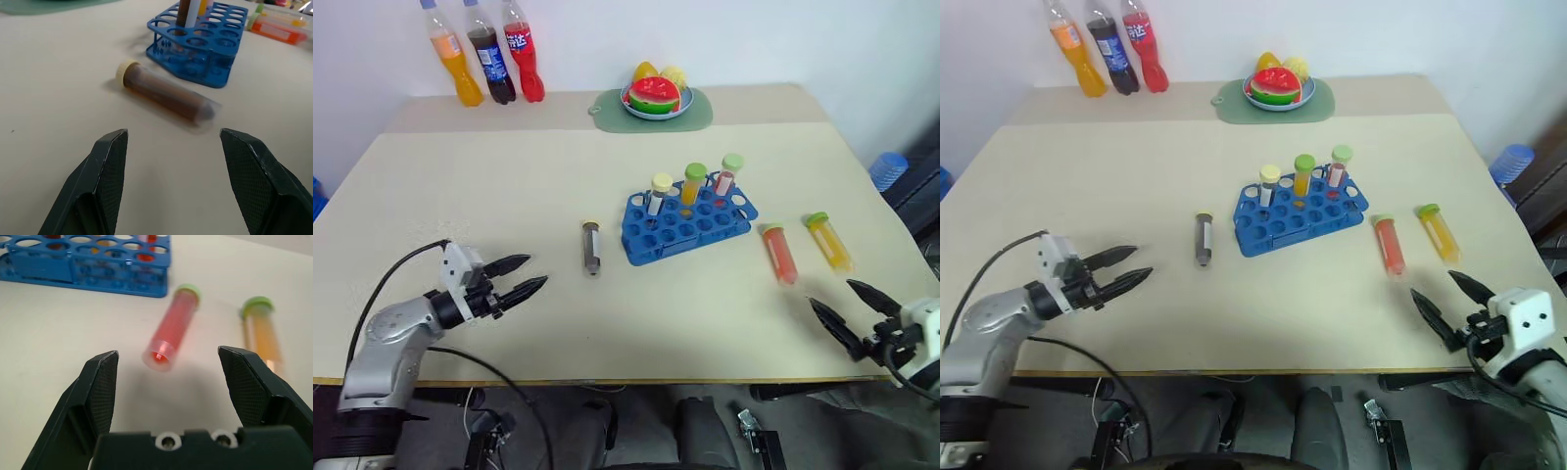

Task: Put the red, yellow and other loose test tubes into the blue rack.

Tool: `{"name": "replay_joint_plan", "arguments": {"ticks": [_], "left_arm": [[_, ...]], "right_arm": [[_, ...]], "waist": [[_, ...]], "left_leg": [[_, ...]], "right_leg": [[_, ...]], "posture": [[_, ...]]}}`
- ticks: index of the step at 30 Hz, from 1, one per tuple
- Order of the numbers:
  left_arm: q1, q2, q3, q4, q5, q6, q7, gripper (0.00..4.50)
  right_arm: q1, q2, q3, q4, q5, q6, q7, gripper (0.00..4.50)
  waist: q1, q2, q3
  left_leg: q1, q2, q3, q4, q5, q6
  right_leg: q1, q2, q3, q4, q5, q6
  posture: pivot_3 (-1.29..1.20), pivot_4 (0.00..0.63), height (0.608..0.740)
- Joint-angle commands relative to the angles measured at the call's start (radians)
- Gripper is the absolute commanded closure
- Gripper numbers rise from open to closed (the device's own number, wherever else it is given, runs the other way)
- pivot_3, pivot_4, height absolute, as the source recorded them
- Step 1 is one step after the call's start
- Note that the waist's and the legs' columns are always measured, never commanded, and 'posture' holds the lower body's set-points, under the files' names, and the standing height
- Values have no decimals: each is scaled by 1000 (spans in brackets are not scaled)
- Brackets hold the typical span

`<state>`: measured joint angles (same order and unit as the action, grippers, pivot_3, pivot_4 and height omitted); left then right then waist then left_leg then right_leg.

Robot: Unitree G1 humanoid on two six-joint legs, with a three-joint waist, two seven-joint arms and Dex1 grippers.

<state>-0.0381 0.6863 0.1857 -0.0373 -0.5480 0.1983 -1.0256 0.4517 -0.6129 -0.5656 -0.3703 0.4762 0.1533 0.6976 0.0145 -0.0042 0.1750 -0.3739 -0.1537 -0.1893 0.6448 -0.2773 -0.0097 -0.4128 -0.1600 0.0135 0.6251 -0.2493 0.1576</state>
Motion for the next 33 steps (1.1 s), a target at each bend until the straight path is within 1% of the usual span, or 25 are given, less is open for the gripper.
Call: {"name": "replay_joint_plan", "arguments": {"ticks": [1, 5, 12, 14, 16, 18, 20, 23, 28, 31, 33], "left_arm": [[-16, 17, 10, -30, -17, 29, -22, 1428], [-61, -10, 9, -26, -32, 39, -29, 1428], [-81, -10, -6, -69, -26, 41, -48, 1428], [-88, -12, -15, -97, -30, 47, -50, 1428], [-99, -14, -29, -129, -30, 57, -50, 1428], [-110, -19, -48, -160, -29, 67, -54, 1428], [-119, -23, -63, -176, -25, 67, -56, 1428], [-148, -34, -97, -199, -26, 79, -59, 1428], [-180, -54, -135, -204, -8, 70, -59, 1428], [-165, -59, -145, -228, -9, 76, -56, 1428], [-152, -58, -147, -240, -8, 76, -54, 1428]], "right_arm": [[0, -14, -34, -42, 15, 2, 10, 891], [-31, -13, -12, -42, -6, 4, -2, 891], [-99, -22, -9, -42, 6, 32, -14, 891], [-123, -50, -19, -48, 18, 115, -42, 891], [-164, -108, -19, -55, 23, 243, -82, 891], [-251, -169, -4, -38, 15, 384, -154, 891], [-331, -209, 18, -9, 8, 487, -200, 891], [-504, -288, 73, 89, 57, 634, -168, 891], [-746, -383, 203, 272, 29, 760, -135, 891], [-848, -405, 267, 365, 11, 805, -118, 891], [-895, -406, 289, 392, 18, 818, -91, 891]], "waist": [[0, 0, 0], [0, 0, 1], [0, 1, 2], [1, 1, 2], [1, 2, 3], [0, 2, 3], [-2, 3, 4], [-1, 4, 5], [-1, 4, 6], [-1, 4, 5], [-1, 4, 5]], "left_leg": [[0, 2, 0, 0, 0, 0], [-1, 7, 1, -1, -1, -2], [-1, 9, 2, -1, -3, -3], [-1, 9, 3, -1, -3, -3], [-1, 9, 3, -1, -3, -3], [-1, 9, 4, 0, -3, -3], [-1, 9, 5, 0, -3, -3], [-1, 11, 7, 0, -3, -2], [-3, 11, 9, 0, -4, -1], [-6, 11, 9, 1, -4, 0], [-10, 11, 10, 1, -4, -1]], "right_leg": [[0, 1, 0, -1, 0, 0], [0, 7, 0, -6, 4, -1], [0, 9, 0, -8, 5, -1], [0, 9, 0, -8, 5, -2], [0, 9, 1, -8, 5, -2], [0, 9, 1, -8, 5, -3], [-1, 9, 2, -9, 6, -4], [-2, 10, 2, -9, 7, -4], [-3, 9, 2, -10, 7, -4], [-6, 9, 2, -11, 7, -3], [-10, 9, 3, -10, 8, -2]], "posture": [[0, 150, 740], [0, 150, 740], [0, 150, 740], [0, 150, 740], [0, 150, 740], [0, 150, 740], [0, 150, 740], [0, 150, 740], [0, 150, 740], [0, 150, 740], [0, 150, 740]]}}
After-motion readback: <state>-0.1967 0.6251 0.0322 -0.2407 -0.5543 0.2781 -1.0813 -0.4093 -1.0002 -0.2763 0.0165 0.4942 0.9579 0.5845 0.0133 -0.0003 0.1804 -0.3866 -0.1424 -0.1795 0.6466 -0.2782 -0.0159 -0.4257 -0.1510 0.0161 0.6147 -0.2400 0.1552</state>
